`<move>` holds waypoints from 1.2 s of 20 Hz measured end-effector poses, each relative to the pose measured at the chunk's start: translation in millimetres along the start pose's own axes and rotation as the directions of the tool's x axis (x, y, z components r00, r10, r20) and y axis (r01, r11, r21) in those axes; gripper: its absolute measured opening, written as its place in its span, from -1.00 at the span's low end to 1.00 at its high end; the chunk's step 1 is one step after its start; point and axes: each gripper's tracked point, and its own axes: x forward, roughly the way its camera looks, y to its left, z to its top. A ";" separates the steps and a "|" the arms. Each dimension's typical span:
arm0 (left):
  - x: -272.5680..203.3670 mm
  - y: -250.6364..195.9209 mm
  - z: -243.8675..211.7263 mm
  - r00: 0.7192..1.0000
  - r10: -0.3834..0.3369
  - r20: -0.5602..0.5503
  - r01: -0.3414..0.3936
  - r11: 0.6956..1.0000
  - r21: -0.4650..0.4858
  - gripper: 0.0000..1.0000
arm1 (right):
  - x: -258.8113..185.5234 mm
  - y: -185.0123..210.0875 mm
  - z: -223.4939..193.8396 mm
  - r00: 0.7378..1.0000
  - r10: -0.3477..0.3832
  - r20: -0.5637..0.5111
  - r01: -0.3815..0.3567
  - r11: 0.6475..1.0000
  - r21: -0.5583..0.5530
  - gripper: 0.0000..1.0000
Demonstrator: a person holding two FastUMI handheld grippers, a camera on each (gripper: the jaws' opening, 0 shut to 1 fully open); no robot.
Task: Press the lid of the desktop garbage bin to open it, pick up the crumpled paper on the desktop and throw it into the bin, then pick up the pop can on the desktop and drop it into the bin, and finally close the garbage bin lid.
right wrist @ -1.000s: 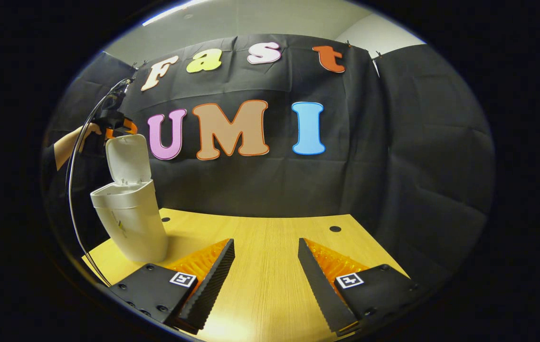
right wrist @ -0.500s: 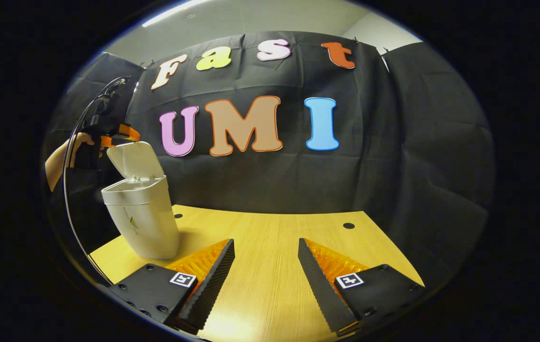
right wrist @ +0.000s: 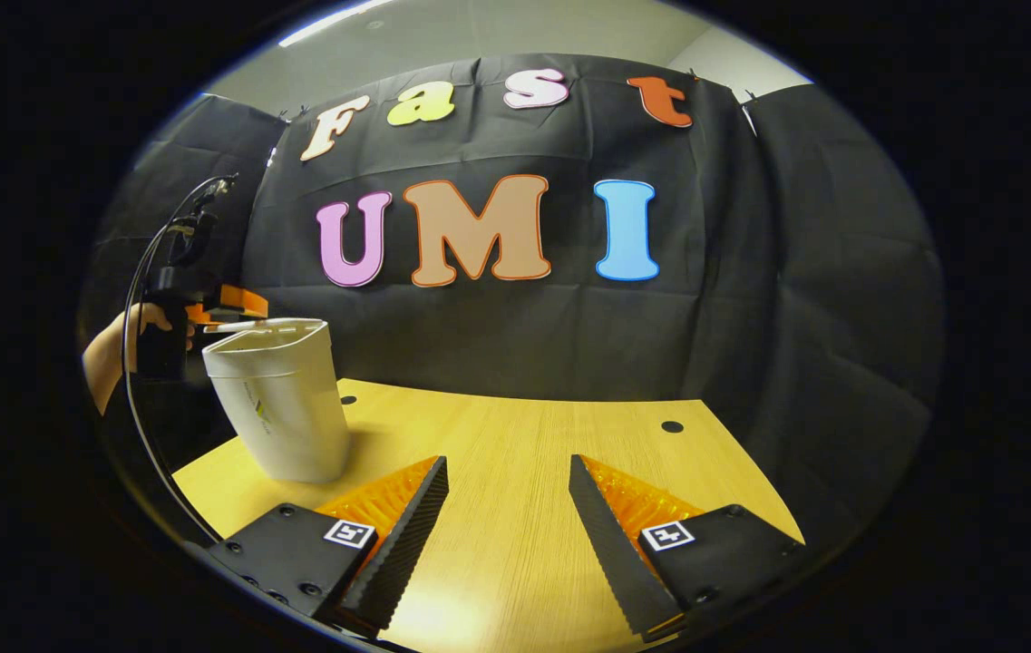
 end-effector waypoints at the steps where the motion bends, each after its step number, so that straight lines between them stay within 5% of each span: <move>1: 0.6 1.8 -7.4 1.000 -0.003 -0.013 0.004 1.000 0.009 0.86 | 0.7 1.4 1.1 1.000 0.004 0.000 -0.004 1.000 -0.003 0.82; 5: 5.5 3.7 -21.8 0.998 0.000 -0.060 0.006 0.995 0.102 0.83 | 7.8 7.9 4.0 1.000 0.027 0.005 -0.027 1.000 -0.006 0.83; 11: 6.9 0.9 -23.3 0.995 -0.025 -0.095 0.033 0.995 0.092 0.84 | 18.4 18.2 9.8 0.998 0.058 0.015 -0.058 0.998 0.039 0.85; 19: -27.8 -31.5 14.6 0.985 -0.058 0.162 0.054 0.998 0.032 0.87 | 0.6 3.3 73.1 0.988 0.015 0.155 -0.025 0.998 0.063 0.85; 24: -104.9 -66.7 46.5 0.908 -0.123 0.400 0.067 0.986 0.152 0.83 | -21.5 -5.9 107.7 0.967 -0.045 0.252 0.016 0.993 0.115 0.88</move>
